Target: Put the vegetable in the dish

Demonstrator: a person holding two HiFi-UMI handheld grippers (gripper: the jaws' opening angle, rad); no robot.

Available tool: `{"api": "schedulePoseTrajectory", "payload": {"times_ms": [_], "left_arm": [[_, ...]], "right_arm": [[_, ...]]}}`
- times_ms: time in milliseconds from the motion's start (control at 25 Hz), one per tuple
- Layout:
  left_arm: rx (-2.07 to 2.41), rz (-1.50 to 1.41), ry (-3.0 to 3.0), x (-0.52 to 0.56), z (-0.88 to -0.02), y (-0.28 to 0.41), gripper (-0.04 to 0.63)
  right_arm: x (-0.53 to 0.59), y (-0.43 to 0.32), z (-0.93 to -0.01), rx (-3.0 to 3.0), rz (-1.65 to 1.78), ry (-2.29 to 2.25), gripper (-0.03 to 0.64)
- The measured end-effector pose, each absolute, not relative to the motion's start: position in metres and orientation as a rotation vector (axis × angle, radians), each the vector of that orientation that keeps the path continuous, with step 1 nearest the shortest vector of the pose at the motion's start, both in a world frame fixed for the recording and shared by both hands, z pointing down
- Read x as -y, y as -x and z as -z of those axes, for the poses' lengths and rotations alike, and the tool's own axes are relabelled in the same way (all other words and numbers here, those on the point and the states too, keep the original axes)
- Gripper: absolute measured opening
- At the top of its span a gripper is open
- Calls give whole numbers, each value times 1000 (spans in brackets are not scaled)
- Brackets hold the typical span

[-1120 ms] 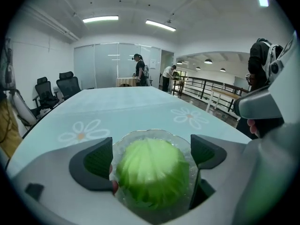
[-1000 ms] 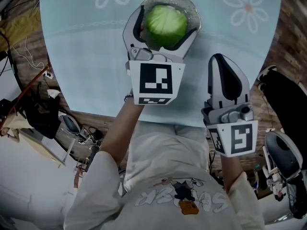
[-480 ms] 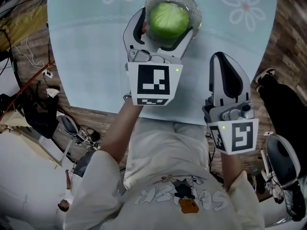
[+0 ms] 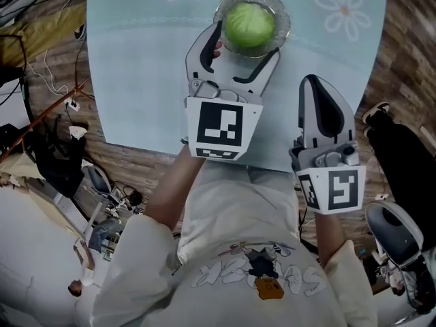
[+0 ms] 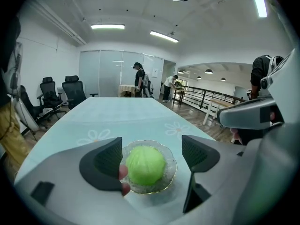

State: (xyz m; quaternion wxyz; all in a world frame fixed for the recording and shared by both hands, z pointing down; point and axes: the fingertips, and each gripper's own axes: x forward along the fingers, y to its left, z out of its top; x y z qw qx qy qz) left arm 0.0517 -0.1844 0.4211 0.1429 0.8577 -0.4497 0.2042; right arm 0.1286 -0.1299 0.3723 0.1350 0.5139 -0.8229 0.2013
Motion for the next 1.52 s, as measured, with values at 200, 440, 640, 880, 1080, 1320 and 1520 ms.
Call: {"api": "schedulePoseTrajectory", "payload": {"times_ms": [200,440,640,880,1080,1320,1520], "left_arm": [[1285,-585,-2499,163,-400,-47,400],[1283,-556,-2536,140,-374,-35,400],[1267,-551,-2558,119,-357,-33,400],[1255,-551,-2583,91,-338,-37,400],[1229,-524,-2600,76,-321,-42,400],[1243,-501,-2627,54,-294,-27,399],[1260,-481,-2630,40,-278,1,377]], "right_arm": [[119,-127,-352,2398,-546,-1516,23],[103,-121,-329,2406,-507,-1553,23],[87,-118,-312,2413,-478,-1570,23],[67,-116,-293,2439,-445,-1594,23],[58,-114,-279,2457,-422,-1609,23],[41,-99,-256,2477,-355,-1622,23],[27,-80,-244,2466,-333,-1644,23]]}}
